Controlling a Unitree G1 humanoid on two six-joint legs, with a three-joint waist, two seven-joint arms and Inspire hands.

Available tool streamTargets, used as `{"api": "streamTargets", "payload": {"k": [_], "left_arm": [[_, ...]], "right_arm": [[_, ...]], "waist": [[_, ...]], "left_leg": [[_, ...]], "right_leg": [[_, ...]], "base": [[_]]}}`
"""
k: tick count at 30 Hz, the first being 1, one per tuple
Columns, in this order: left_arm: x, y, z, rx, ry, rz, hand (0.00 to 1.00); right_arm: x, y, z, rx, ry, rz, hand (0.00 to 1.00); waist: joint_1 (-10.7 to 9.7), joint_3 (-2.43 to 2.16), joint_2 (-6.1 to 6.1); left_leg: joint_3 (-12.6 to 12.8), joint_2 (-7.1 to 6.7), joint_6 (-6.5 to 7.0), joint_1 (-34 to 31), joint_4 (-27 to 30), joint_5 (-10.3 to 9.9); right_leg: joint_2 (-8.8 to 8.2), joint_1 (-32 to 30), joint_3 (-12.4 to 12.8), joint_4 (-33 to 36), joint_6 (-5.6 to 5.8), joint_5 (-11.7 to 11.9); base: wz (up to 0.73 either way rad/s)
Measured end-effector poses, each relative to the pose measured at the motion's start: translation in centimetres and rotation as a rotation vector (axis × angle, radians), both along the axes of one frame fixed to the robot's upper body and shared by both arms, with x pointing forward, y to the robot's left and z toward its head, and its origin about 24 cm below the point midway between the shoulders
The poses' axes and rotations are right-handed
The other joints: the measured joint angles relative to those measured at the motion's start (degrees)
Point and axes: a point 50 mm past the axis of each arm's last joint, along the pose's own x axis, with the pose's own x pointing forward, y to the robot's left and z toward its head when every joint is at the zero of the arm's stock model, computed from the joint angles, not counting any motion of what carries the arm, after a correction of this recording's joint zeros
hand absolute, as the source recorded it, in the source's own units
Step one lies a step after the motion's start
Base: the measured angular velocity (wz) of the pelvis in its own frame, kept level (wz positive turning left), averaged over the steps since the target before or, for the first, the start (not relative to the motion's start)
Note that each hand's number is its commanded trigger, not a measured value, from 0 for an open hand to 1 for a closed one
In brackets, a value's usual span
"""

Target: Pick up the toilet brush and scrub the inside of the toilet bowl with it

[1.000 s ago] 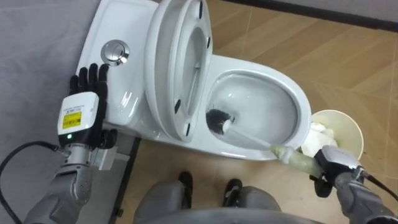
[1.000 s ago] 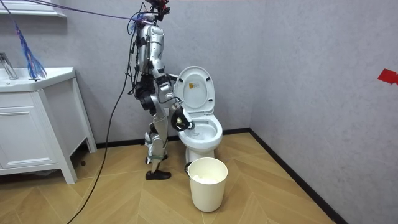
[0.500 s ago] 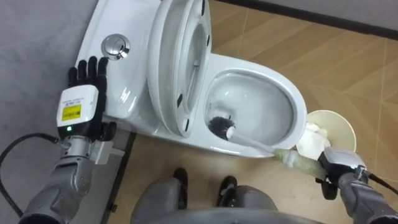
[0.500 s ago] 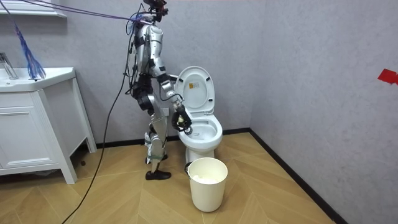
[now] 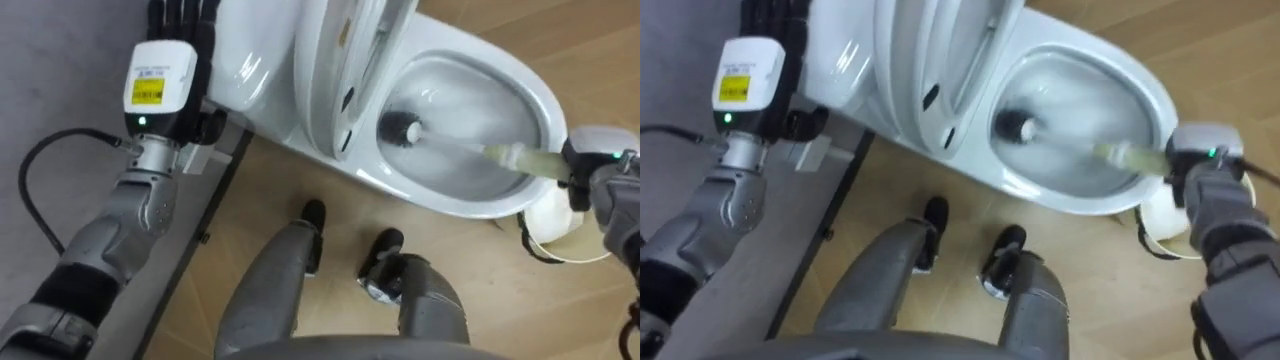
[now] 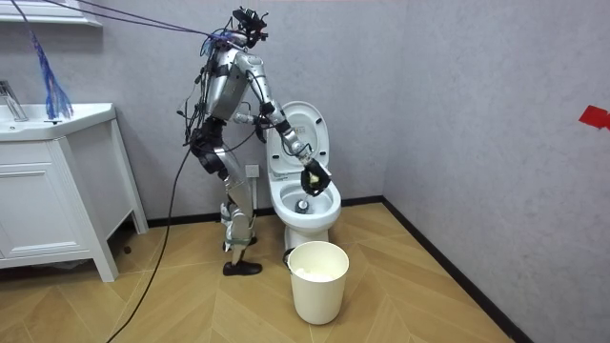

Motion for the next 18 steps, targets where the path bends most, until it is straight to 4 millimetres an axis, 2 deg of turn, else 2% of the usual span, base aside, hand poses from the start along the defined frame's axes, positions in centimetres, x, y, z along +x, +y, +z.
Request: {"api": "streamTargets", "payload": {"k": [4, 5, 7, 10, 13, 15, 17, 18], "left_arm": [[0.6, -0.1, 1.2, 0.001, -0.053, -0.007, 0.0], [0.6, 0.1, 1.6, 0.008, -0.064, -0.007, 0.0], [0.7, 0.1, 1.9, 0.008, -0.076, -0.009, 0.0], [0.6, 0.1, 1.8, 0.01, -0.076, -0.009, 0.0], [0.5, 0.2, 1.7, 0.011, -0.072, -0.006, 0.0], [0.5, 0.2, 1.6, 0.013, -0.065, -0.008, 0.0], [0.4, 0.0, 1.2, 0.018, -0.038, -0.017, 0.0], [0.4, 0.0, 1.1, 0.021, -0.028, -0.021, 0.0]], "right_arm": [[2.3, 0.1, 2.7, -0.02, -0.126, 0.002, 1.0], [2.7, -0.2, 3.5, -0.032, -0.154, 0.0, 1.0], [3.1, -0.8, 4.7, -0.054, -0.184, -0.007, 1.0], [3.2, -1.0, 5.0, -0.086, -0.183, 0.01, 1.0], [3.6, -0.3, 5.1, -0.141, -0.165, 0.083, 1.0], [3.4, 0.5, 4.4, -0.168, -0.139, 0.141, 1.0], [2.0, 2.1, 2.2, -0.214, -0.077, 0.244, 1.0], [1.5, 2.5, 1.5, -0.22, -0.056, 0.263, 1.0]], "waist": [[-0.18, 0.97, -1.68], [-0.29, 1.12, -2.12], [-0.15, 1.17, -2.21], [-0.07, 1.13, -2.3], [0.07, 1.05, -2.15], [0.11, 0.98, -2.0], [0.15, 0.43, -0.87], [0.09, 0.32, -0.66]], "left_leg": [[-0.09, -0.9, -0.06, -1.12, 0.11, 0.58], [0.01, -1.1, 0.04, -1.52, 0.23, 0.66], [0.15, -1.08, 0.15, -2.23, 0.43, 0.77], [0.38, -0.94, 0.24, -2.22, 0.99, 0.83], [0.43, -0.86, 0.24, -2.1, 1.07, 0.84], [0.37, -0.79, 0.18, -1.77, 1.13, 0.8], [-0.7, -0.76, -0.04, -1.15, 1.12, 0.64], [-0.96, -0.76, -0.05, -0.91, 1.1, 0.58]], "right_leg": [[-1.08, -1.95, 0.01, 1.93, -0.33, -0.4], [-1.63, -2.79, 0.19, 2.92, -0.3, -0.76], [-1.72, -3.47, 0.16, 3.0, -0.32, -0.68], [-1.68, -3.39, 0.27, 3.12, -0.3, -0.62], [-1.58, -3.33, 0.31, 2.87, -0.35, -0.57], [-1.29, -2.69, 0.17, 2.54, -0.35, -0.56], [-0.71, -0.68, -1.42, 0.76, -0.29, -0.43], [-0.66, -0.21, -1.76, 0.57, -0.28, -0.44]], "base": [[0.07], [0.06], [-0.02], [-0.03], [-0.03], [0.05], [0.17], [0.19]]}}
